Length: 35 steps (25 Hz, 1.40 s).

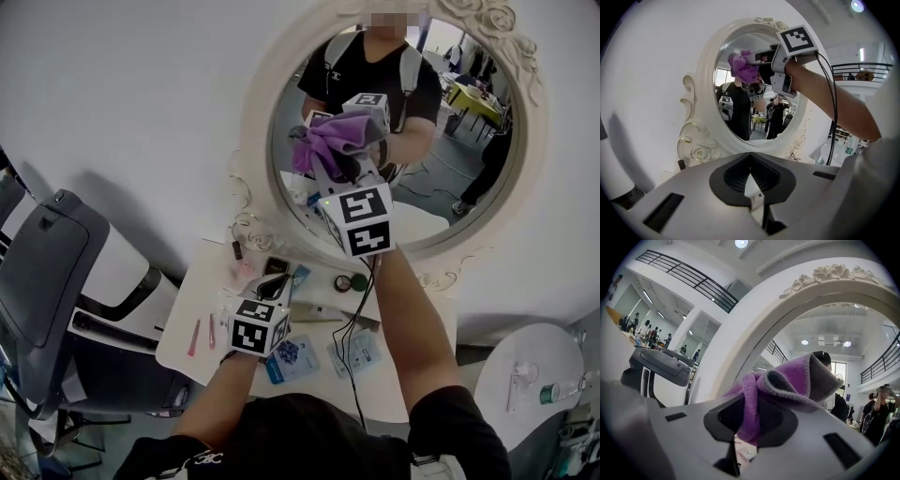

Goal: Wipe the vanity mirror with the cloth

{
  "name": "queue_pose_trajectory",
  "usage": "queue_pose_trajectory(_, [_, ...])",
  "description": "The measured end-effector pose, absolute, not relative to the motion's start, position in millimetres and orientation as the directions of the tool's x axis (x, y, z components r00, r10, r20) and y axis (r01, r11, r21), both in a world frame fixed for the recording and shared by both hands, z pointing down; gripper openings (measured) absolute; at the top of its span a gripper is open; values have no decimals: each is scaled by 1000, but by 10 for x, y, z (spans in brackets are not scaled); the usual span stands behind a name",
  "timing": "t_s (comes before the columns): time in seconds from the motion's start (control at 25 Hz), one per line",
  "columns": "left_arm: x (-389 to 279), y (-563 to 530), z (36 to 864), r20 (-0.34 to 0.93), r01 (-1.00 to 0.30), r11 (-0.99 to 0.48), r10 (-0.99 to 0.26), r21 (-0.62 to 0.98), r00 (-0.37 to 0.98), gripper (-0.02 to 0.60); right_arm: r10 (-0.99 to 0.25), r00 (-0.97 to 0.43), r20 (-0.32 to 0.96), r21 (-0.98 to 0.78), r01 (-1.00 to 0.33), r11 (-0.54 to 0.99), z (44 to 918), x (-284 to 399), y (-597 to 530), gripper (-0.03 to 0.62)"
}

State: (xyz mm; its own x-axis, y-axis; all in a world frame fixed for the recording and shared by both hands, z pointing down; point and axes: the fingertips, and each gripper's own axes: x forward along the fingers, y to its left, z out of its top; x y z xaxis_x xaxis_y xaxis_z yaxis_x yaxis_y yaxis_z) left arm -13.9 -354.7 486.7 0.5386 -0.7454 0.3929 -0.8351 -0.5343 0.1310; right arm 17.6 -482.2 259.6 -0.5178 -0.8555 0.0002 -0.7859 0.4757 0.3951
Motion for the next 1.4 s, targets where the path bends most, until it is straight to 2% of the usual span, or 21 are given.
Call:
queue_pose_trajectory(0.36, [291,-3529,4848,391,-786,-605,-697,127,601,6,-868,-496,34,323,-816,479,2752,870,-4696,63])
queue_pose_trajectory(0.72, [689,-3438,4828,395,-737,-666,-651,112,648,6,-920,-393,10,241,-892,383,2825,1810,-4496,66])
queue_pose_trajectory(1.0, [860,-3379,4819,392,-720,-687,-638,101,663,6,-962,-274,13,130,-953,273,2881,2595,-4329,75])
queue_pose_trajectory(1.24, [1042,-3289,4829,394,-693,-715,-611,98,687,6,-996,-83,22,36,-996,84,2990,3234,-4166,74])
queue_pose_trajectory(1.4, [1164,-3239,4866,402,-674,-733,-590,97,700,6,-999,29,35,40,-999,-28,3122,3400,-4121,72])
